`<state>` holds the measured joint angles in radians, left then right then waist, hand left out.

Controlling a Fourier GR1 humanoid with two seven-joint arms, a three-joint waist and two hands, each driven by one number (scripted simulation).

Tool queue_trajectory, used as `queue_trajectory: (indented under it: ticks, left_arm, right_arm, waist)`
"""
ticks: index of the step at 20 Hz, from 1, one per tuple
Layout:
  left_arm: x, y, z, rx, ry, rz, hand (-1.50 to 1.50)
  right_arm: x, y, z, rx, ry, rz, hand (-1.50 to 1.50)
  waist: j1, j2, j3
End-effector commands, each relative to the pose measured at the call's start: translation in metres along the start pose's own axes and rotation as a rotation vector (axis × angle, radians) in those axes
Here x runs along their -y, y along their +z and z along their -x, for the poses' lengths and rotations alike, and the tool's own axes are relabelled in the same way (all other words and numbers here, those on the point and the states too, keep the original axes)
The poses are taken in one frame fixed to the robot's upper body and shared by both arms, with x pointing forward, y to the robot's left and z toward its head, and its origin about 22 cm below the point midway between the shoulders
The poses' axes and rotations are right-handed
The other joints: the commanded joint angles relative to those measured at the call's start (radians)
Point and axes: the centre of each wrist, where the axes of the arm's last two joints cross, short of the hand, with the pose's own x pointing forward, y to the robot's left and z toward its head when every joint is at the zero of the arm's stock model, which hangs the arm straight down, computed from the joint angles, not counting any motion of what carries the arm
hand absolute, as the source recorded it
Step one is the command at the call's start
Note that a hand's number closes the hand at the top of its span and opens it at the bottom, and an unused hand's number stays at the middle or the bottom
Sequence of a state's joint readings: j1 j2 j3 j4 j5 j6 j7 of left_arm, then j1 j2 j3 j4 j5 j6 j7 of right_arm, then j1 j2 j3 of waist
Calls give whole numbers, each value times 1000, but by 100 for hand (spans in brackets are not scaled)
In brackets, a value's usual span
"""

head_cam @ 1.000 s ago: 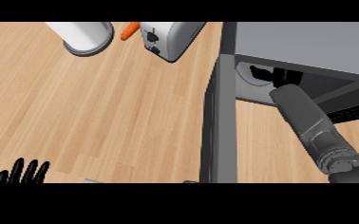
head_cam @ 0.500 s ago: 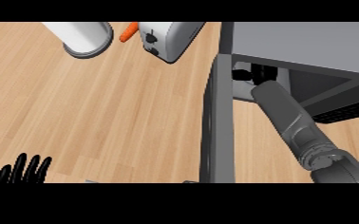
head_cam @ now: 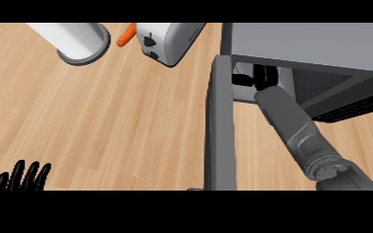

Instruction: Pick up the milk, place it into the microwave and close the microwave

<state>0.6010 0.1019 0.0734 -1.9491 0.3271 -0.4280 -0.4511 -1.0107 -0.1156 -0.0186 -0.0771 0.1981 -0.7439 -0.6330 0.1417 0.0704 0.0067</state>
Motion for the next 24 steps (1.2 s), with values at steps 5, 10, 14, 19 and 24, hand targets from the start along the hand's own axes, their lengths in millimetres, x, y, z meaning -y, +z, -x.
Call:
queue_trajectory:
  ticks: [5,10,14,19,24]
  left_arm:
    - [-2,6,-6,4,-7,-12,-150]
    - [-6,11,-3,-12,-21,-13,-150]
    - [2,16,-10,-19,-7,-39,-150]
    - [0,22,-14,-47,0,-21,-150]
    - [32,20,-17,-70,-10,-31,-150]
  right_arm:
    - [-9,10,0,-23,-333,-7,-150]
    - [-19,39,18,-50,-461,-68,-150]
    - [-26,63,31,-45,-521,-61,-150]
    - [-19,83,54,-14,-554,-76,-150]
    - [-16,103,69,-5,-646,-116,-150]
  waist:
    - [-39,-28,1]
    - [-59,-37,-2]
    - [-75,-45,-3]
    - [-102,-57,-5]
    - [-118,-65,-5]
